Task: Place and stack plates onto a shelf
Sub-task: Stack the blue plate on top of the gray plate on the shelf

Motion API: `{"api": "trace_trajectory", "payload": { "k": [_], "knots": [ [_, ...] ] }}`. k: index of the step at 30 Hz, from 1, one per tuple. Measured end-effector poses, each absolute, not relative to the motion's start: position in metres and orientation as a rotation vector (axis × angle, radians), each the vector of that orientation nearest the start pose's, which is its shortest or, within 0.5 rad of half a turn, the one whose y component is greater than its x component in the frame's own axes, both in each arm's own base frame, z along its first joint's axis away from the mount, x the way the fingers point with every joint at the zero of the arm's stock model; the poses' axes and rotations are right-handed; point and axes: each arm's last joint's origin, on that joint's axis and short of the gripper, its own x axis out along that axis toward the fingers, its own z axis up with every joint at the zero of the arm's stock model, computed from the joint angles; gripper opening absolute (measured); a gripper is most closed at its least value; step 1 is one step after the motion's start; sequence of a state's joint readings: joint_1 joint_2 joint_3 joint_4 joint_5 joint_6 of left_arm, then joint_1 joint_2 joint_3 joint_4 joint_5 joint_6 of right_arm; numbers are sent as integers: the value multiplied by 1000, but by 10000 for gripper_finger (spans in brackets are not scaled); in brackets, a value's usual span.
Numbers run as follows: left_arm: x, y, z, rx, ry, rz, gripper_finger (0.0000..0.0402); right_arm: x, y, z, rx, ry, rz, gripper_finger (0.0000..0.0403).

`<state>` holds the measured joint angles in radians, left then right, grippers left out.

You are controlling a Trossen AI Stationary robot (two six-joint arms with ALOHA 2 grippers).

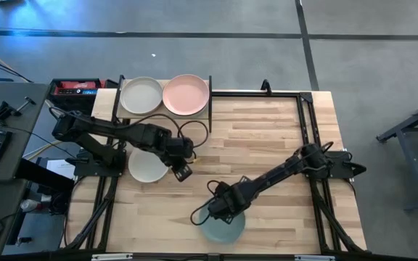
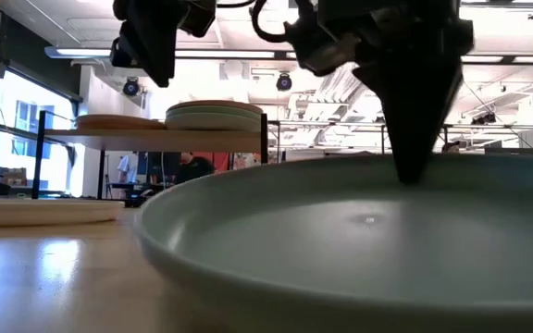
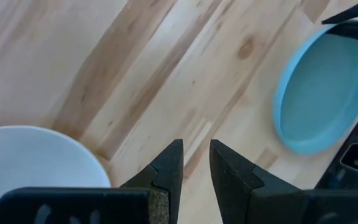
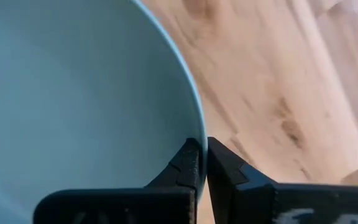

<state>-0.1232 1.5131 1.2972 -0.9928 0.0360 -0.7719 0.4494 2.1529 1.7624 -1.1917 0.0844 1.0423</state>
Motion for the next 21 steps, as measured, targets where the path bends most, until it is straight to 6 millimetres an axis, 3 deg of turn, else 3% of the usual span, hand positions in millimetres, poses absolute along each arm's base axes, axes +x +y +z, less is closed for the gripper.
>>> {"api": "trace_trajectory", "payload": {
  "k": [7,14,21],
  "knots": [
    [287,-27,282,-625,1224,359,70,381,162,204,394,1456,-562,0],
    [282,-17,280,-619,1269,388,101,385,149,213,401,1461,-601,1],
    [283,-5,280,-645,1256,420,115,394,120,215,422,1464,-627,1]
  ]
}}
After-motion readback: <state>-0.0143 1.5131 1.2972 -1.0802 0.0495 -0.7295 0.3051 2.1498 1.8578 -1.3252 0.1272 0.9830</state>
